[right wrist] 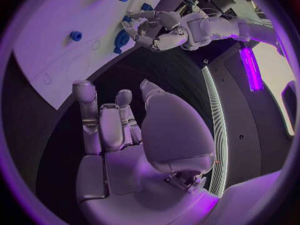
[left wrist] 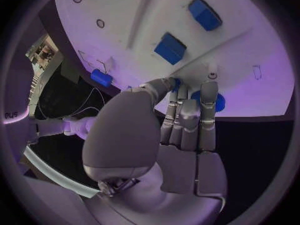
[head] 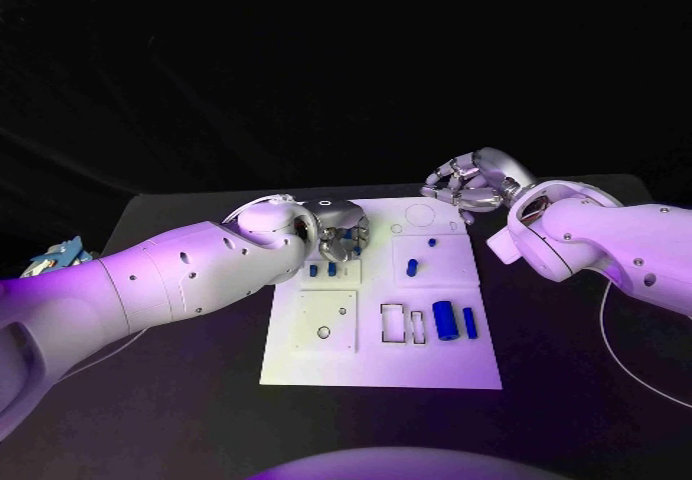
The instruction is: Assemble the parts on the task board
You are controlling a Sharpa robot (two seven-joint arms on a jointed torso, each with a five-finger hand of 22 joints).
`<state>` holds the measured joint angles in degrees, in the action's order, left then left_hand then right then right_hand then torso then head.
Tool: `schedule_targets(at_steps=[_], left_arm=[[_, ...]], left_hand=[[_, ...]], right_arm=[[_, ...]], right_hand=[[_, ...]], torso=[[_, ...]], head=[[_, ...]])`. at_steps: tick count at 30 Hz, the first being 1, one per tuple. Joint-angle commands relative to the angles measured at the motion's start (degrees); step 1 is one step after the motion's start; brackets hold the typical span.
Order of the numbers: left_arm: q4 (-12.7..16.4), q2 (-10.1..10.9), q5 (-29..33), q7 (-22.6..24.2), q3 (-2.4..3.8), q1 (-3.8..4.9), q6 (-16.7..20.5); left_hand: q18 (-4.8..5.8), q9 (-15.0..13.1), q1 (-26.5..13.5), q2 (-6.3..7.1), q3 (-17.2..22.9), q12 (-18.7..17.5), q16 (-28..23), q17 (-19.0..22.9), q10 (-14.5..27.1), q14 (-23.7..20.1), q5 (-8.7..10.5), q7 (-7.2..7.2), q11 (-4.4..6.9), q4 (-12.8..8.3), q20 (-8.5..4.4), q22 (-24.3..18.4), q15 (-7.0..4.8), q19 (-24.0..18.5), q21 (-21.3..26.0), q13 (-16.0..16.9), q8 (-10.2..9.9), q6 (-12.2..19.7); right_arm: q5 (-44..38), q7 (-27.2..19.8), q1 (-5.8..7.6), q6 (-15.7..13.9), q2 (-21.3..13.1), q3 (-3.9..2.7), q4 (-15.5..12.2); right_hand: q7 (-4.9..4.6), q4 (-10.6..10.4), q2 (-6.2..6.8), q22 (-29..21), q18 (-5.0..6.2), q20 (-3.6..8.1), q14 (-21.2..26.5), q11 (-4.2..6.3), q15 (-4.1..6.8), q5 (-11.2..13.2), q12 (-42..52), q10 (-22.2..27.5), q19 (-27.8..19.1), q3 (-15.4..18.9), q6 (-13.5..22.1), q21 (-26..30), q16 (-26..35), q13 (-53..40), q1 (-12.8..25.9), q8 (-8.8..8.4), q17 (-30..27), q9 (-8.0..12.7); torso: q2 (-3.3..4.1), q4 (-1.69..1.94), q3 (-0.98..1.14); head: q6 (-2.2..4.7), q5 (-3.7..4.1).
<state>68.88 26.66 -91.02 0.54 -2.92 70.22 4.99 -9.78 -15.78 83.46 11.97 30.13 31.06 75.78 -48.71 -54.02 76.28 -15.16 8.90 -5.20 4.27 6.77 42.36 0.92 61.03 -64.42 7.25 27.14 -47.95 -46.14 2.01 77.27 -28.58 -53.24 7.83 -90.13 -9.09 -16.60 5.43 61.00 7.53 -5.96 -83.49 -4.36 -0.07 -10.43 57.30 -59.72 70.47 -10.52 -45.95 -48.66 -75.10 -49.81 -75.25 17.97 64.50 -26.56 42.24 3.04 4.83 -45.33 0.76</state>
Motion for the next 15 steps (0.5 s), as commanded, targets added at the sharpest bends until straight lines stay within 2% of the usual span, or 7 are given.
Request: schedule_targets(at_steps=[1,8,9,10,11,13,15], left_arm=[[-0.10,-0.12,0.39,0.40,-0.06,-0.08,-1.24],[-0.22,-0.14,0.53,0.16,-0.06,-0.08,-0.71],[-0.28,-0.13,0.54,0.02,-0.06,-0.08,-0.40],[-0.32,-0.12,0.54,-0.06,-0.06,-0.08,-0.14],[-0.34,-0.11,0.54,-0.09,-0.06,-0.08,0.03],[-0.39,-0.05,0.65,-0.17,-0.05,-0.08,0.65],[-0.39,0.00,0.84,-0.18,-0.05,-0.08,1.05]], left_hand=[[0.26,0.12,-0.01,-0.71,0.55,-0.03,0.18,0.06,-0.64,0.37,0.31,-0.06,0.05,-0.01,-0.16,0.24,0.02,0.21,-0.45,0.02,-0.07,-0.58],[0.53,0.17,0.24,-1.84,1.40,-0.10,0.65,-0.40,-2.22,0.89,0.46,-0.39,0.48,-0.66,-0.42,1.99,-0.39,1.01,-1.77,0.03,0.10,-2.35],[0.68,0.11,0.54,-2.33,1.78,-0.02,0.83,-0.58,-2.94,1.16,0.63,-0.52,0.69,-1.08,-0.54,2.95,-0.57,1.57,-2.45,0.13,0.21,-3.10],[0.83,0.06,0.73,-2.75,2.09,0.05,0.95,-0.67,-3.45,1.39,0.79,-0.60,0.81,-1.38,-0.64,3.79,-0.70,2.08,-3.05,0.24,0.26,-3.63],[0.87,0.07,0.80,-2.89,2.25,0.04,1.00,-0.69,-3.59,1.49,0.86,-0.63,0.85,-1.54,-0.68,4.04,-0.74,2.21,-3.24,0.27,0.23,-3.79],[1.04,0.03,1.00,-3.27,2.78,0.07,1.16,-0.86,-4.15,1.81,1.09,-0.75,0.97,-2.07,-0.76,4.95,-0.91,2.73,-3.93,0.44,0.20,-4.43],[1.10,0.02,0.90,-3.36,3.07,0.02,1.25,-0.96,-4.49,2.01,1.13,-0.81,1.04,-2.33,-0.81,5.40,-0.97,2.96,-4.30,0.54,0.14,-4.84]], right_arm=[[-0.09,-0.45,-0.03,-0.26,0.02,-0.01,0.01],[-0.06,-0.54,-0.04,-0.49,0.11,-0.01,0.09],[0.05,-0.61,-0.04,-0.55,0.14,-0.01,0.12],[0.22,-0.67,-0.04,-0.61,0.17,-0.01,0.15],[0.34,-0.70,-0.04,-0.64,0.18,-0.01,0.17],[0.72,-0.88,-0.04,-0.71,0.22,-0.01,0.22],[0.99,-1.04,-0.04,-0.77,0.24,0.00,0.25]], right_hand=[[-0.05,0.07,-0.45,-0.08,0.99,0.02,0.18,0.06,0.17,-0.22,-0.20,0.34,-0.20,0.26,0.34,0.20,0.20,0.11,-0.01,0.26,-0.08,-0.05],[-0.05,0.08,-0.46,-1.37,1.26,0.04,0.43,0.05,0.16,-0.20,-2.10,1.77,-0.82,0.27,0.45,2.15,1.10,2.37,-0.09,0.44,-0.97,-0.08],[-0.16,0.08,-0.54,-6.22,2.35,-0.07,2.41,-0.04,0.08,-0.13,-5.03,3.72,-3.99,0.20,0.72,9.41,5.31,5.46,-0.20,0.67,-6.04,-0.12],[-0.29,0.07,-0.60,-9.18,2.92,-0.20,4.47,-0.18,-0.08,-0.13,-6.34,4.35,-5.97,0.09,1.02,13.89,9.52,6.65,-0.29,0.80,-10.90,-0.14],[-0.56,0.10,-0.64,-10.37,2.87,-0.48,7.23,-0.43,-0.32,-0.13,-7.82,5.05,-6.73,-0.06,1.49,15.84,15.06,8.12,-0.40,1.17,-16.99,-0.28],[-1.14,0.06,-0.84,-12.56,2.79,-1.13,11.85,-1.08,-1.09,-0.21,-10.31,6.65,-8.17,-0.68,2.78,19.40,23.21,10.84,-0.94,1.98,-24.90,-0.58],[-1.71,0.09,-0.69,-14.32,2.66,-1.86,14.76,-1.83,-1.94,-0.27,-12.60,8.74,-10.16,-0.97,3.73,22.23,26.22,13.23,-1.11,2.57,-25.85,-0.71]], torso=[[-0.04,-0.01,0.04],[-0.03,-0.04,0.03],[-0.03,-0.06,0.04],[-0.03,-0.09,0.02],[-0.02,-0.10,0.02],[-0.02,-0.10,0.01],[-0.01,-0.08,0.01]], head=[[-0.05,0.05],[-0.01,0.00],[0.00,-0.02],[-0.01,-0.03],[0.05,-0.03],[0.10,-0.03],[0.15,-0.02]])
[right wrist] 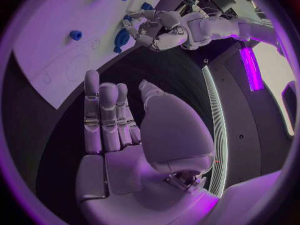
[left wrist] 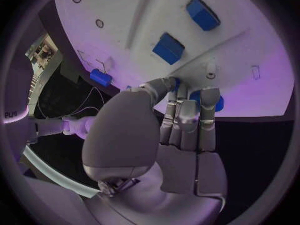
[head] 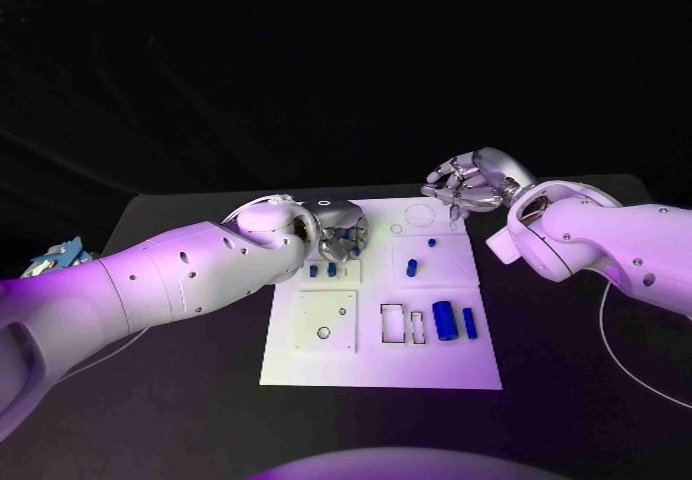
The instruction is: Assemble the parts on the task board
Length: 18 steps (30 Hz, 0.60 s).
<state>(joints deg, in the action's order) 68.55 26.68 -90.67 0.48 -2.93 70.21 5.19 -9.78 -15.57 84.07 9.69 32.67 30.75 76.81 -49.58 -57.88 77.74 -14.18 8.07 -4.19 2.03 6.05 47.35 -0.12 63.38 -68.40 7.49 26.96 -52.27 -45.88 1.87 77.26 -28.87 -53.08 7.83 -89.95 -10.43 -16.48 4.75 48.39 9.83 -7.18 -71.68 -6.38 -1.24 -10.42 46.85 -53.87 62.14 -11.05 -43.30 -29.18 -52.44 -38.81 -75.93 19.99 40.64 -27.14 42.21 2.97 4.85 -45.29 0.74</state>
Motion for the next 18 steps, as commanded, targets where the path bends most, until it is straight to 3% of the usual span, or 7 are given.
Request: schedule_targets(at_steps=[1,6,11,18], left_arm=[[-0.05,0.03,0.66,-0.08,-0.05,-0.07,1.17],[0.56,0.57,1.80,0.19,0.11,-0.07,2.71],[2.40,2.05,3.12,0.22,0.49,-0.06,3.67],[6.23,5.45,5.27,-0.33,1.91,0.06,4.37]], left_hand=[[1.12,-0.20,0.27,-1.07,0.61,0.31,0.21,-0.01,-0.75,0.57,0.16,0.01,0.06,-0.20,-0.11,0.58,0.05,0.69,-0.45,0.34,0.30,-0.67],[1.17,-0.21,0.04,-0.91,0.70,0.23,0.32,-0.20,-0.99,0.77,0.22,0.02,0.08,-0.39,-0.16,0.94,0.03,0.88,-0.73,0.42,0.21,-0.95],[1.22,-0.21,-0.18,-0.77,0.70,0.16,0.39,-0.30,-1.13,0.89,0.25,0.05,0.08,-0.47,-0.19,1.19,0.03,1.03,-0.92,0.47,0.13,-1.10],[1.27,-0.22,-0.55,-0.59,0.62,0.05,0.44,-0.28,-1.34,1.03,0.28,0.06,0.10,-0.55,-0.22,1.50,0.02,1.21,-1.15,0.54,0.04,-1.35]], right_arm=[[0.95,-1.06,-0.03,-0.53,0.11,0.00,0.10],[1.96,-1.97,-0.03,-0.56,0.22,0.01,0.30],[2.77,-2.46,-0.03,-0.51,0.22,0.03,0.54],[3.40,-2.84,-0.03,-0.59,0.03,0.07,0.72]], right_hand=[[-0.71,-0.01,0.05,-2.69,0.39,-1.04,4.11,-0.18,-1.21,-0.31,-3.16,3.72,-2.61,-0.62,1.65,4.18,5.05,3.57,-0.54,0.85,-2.44,-0.15],[-2.35,0.02,0.27,-7.40,0.22,-3.05,9.63,-1.97,-3.07,-0.37,-8.94,7.40,-6.34,-1.45,3.84,10.44,13.26,10.57,-0.99,1.67,-5.21,0.03],[-2.80,0.08,0.49,-12.11,0.51,-4.23,10.19,-2.70,-3.99,-0.32,-12.34,6.94,-6.91,-1.89,4.62,15.12,20.47,17.75,-1.03,2.69,-7.44,0.71],[-3.21,0.13,0.50,-16.06,0.48,-5.18,12.02,-3.28,-4.90,-0.33,-13.29,6.97,-7.86,-1.92,4.71,18.91,26.70,22.88,-1.16,3.36,-10.08,1.80]], torso=[[0.02,0.01,-0.02],[0.00,0.03,-0.06],[-0.02,0.06,-0.10],[-0.05,0.17,-0.09]], head=[[0.14,0.01],[0.20,0.01],[0.31,0.10],[0.45,0.14]])
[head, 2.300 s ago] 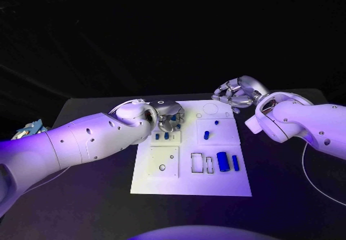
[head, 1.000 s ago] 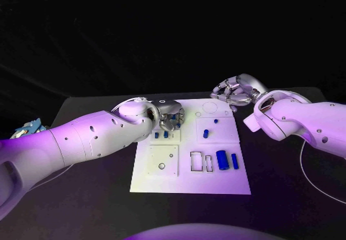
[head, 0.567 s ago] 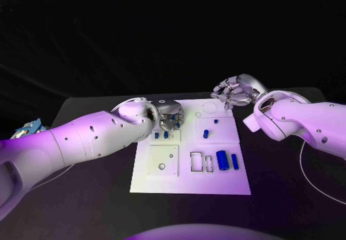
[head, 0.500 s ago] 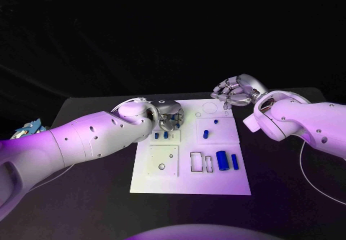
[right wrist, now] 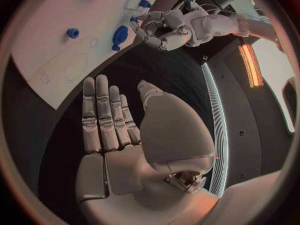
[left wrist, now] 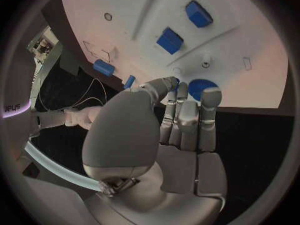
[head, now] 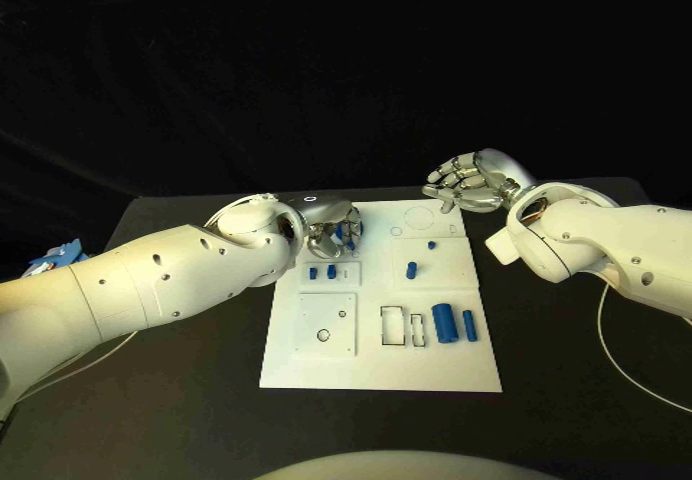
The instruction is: Assemble the parts on the task board
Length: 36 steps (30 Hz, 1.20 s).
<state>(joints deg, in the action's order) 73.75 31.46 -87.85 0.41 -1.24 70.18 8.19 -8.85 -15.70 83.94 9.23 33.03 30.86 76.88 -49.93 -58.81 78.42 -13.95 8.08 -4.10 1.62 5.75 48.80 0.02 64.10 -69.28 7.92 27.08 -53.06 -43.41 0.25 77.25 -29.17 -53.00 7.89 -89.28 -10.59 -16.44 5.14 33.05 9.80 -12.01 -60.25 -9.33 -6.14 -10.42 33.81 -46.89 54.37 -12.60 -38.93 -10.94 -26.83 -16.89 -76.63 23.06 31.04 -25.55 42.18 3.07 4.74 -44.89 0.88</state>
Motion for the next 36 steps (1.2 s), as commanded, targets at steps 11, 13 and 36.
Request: schedule_targets(at_steps=[11,13,36], left_arm=[[4.52,6.33,5.77,-1.87,1.40,0.41,-1.28],[4.26,6.64,6.01,-2.02,1.42,0.40,-1.89],[-0.22,4.61,6.17,-1.76,0.76,-0.23,-4.14]], left_hand=[[0.34,-0.08,-1.27,0.32,-0.08,-0.41,0.43,0.02,-0.58,0.52,0.02,0.00,0.05,-0.08,0.10,-0.01,-0.13,0.42,-0.29,0.16,-0.34,-0.77],[0.33,-0.06,-1.32,0.41,-0.11,-0.49,0.40,0.11,-0.57,0.50,0.00,-0.01,0.05,-0.13,0.11,-0.06,-0.14,0.38,-0.26,0.16,-0.41,-0.73],[0.33,-0.04,-1.38,0.45,-0.10,-0.64,0.34,0.26,-0.57,0.45,-0.02,-0.02,0.05,-0.20,0.11,-0.06,-0.14,0.34,-0.26,0.17,-0.55,-0.71]], right_arm=[[1.41,-1.69,-0.06,-0.52,-0.36,0.07,0.25],[1.43,-1.72,-0.08,-0.52,-0.37,0.08,0.26],[1.48,-1.94,-0.30,-0.68,-0.23,0.11,0.26]], right_hand=[[-3.27,0.13,0.05,-3.20,0.53,-0.97,1.77,-0.67,-0.57,-0.35,-0.65,0.13,-0.65,-0.30,0.33,2.89,4.43,4.22,-0.71,0.66,-2.17,1.07],[-3.28,0.13,0.05,-3.25,0.53,-0.98,1.78,-0.68,-0.58,-0.35,-0.65,0.13,-0.65,-0.30,0.33,2.94,4.49,4.29,-0.72,0.67,-2.21,1.09],[-3.54,0.15,-0.03,-4.51,0.50,-1.31,2.36,-0.96,-0.93,-0.37,-0.67,0.47,-0.91,-0.19,0.31,4.02,6.04,5.82,-0.80,0.92,-3.08,1.53]], torso=[[-0.04,0.39,-0.12],[-0.03,0.33,-0.12],[-0.04,0.16,-0.02]], head=[[-0.06,0.23],[-0.09,0.13],[-0.44,-0.16]])
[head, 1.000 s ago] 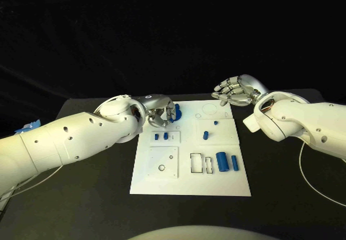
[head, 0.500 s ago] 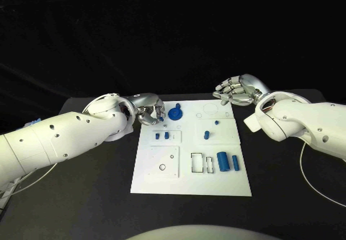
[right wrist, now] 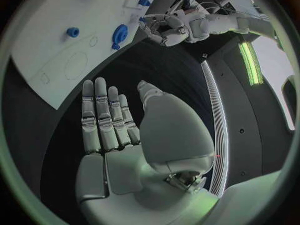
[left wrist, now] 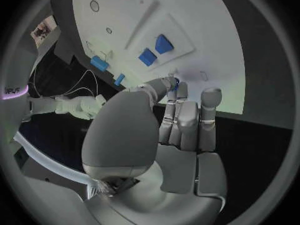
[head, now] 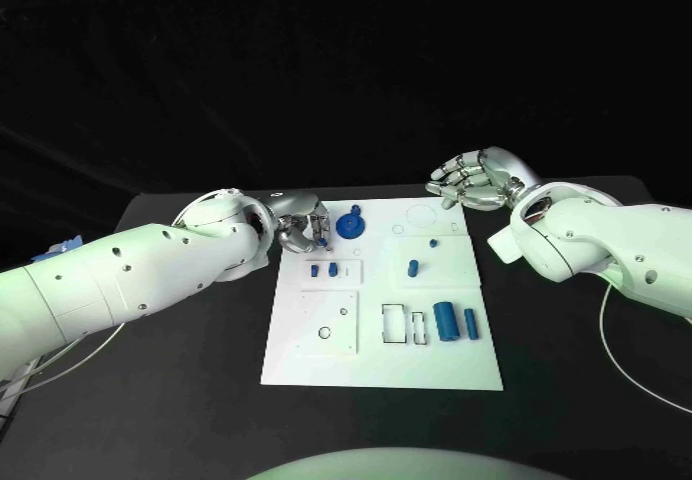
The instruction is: Assemble the parts on the task board
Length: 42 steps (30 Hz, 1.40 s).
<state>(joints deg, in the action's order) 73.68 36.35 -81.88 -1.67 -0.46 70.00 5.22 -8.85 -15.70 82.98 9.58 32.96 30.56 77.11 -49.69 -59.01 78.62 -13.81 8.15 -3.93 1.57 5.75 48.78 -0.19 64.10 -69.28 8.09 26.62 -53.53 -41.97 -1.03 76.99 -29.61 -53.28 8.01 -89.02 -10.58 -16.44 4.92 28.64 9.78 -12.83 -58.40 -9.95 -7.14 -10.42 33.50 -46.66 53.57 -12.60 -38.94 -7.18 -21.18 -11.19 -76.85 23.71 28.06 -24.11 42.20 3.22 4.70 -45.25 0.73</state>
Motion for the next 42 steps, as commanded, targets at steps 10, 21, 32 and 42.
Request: schedule_targets(at_steps=[10,21,32,42], left_arm=[[-0.16,-0.85,0.18,0.41,-0.11,-0.11,-1.20],[-0.97,-1.53,0.24,0.00,-0.38,-0.12,-1.89],[-1.23,-1.83,0.50,-0.70,-0.56,-0.12,-3.39],[-1.20,-2.01,1.18,-0.57,-0.59,-0.12,-4.21]], left_hand=[[0.33,-0.04,-0.43,0.06,0.00,-0.38,0.05,0.20,-0.39,0.21,-0.16,-0.08,-0.12,-0.16,0.11,-0.01,0.06,0.35,-0.27,0.00,-0.12,-0.25],[0.35,-0.04,-0.44,0.01,0.02,-0.41,-0.01,0.38,-0.43,0.16,-0.16,-0.08,-0.11,-0.17,0.10,0.07,0.06,0.39,-0.32,0.02,-0.14,-0.29],[0.31,-0.05,-0.45,-0.06,0.05,-0.45,-0.27,1.16,-0.49,-0.06,-0.15,-0.08,-0.11,-0.21,0.10,-0.10,0.06,0.27,-0.23,0.05,-0.18,-0.34],[0.31,-0.05,-0.43,-0.11,0.09,-0.48,-0.26,1.12,-0.49,-0.06,-0.16,-0.08,-0.11,-0.23,0.09,-0.08,0.06,0.27,-0.24,0.05,-0.21,-0.34]], right_arm=[[0.05,-0.69,-0.05,-0.24,0.10,-0.01,-0.02],[0.05,-0.72,-0.05,-0.22,0.17,-0.01,-0.01],[0.05,-0.75,-0.06,-0.20,0.18,-0.01,0.01],[0.06,-0.79,-0.09,-0.19,0.24,-0.01,0.07]], right_hand=[[-3.56,0.16,0.19,-0.20,0.52,-0.51,0.55,-0.36,0.04,-0.37,-0.36,0.26,-0.13,-0.19,0.31,0.34,0.50,0.22,-0.58,0.30,-0.16,0.12],[-3.57,0.16,0.18,-0.30,0.52,-0.54,0.61,-0.38,0.01,-0.38,-0.34,0.28,-0.16,-0.18,0.27,0.43,0.62,0.33,-0.59,0.35,-0.23,0.15],[-3.57,0.16,0.17,-0.42,0.52,-0.56,0.66,-0.39,-0.01,-0.38,-0.31,0.28,-0.19,-0.17,0.23,0.53,0.76,0.46,-0.60,0.41,-0.30,0.17],[-3.58,0.16,0.16,-0.52,0.52,-0.59,0.71,-0.40,-0.04,-0.38,-0.28,0.28,-0.22,-0.16,0.19,0.62,0.88,0.56,-0.60,0.46,-0.37,0.20]], torso=[[-0.07,0.05,0.00],[-0.03,0.00,0.00],[-0.06,0.02,0.02],[-0.08,0.04,0.02]], head=[[-0.11,0.04],[-0.17,0.04],[-0.40,0.06],[-0.50,0.08]])
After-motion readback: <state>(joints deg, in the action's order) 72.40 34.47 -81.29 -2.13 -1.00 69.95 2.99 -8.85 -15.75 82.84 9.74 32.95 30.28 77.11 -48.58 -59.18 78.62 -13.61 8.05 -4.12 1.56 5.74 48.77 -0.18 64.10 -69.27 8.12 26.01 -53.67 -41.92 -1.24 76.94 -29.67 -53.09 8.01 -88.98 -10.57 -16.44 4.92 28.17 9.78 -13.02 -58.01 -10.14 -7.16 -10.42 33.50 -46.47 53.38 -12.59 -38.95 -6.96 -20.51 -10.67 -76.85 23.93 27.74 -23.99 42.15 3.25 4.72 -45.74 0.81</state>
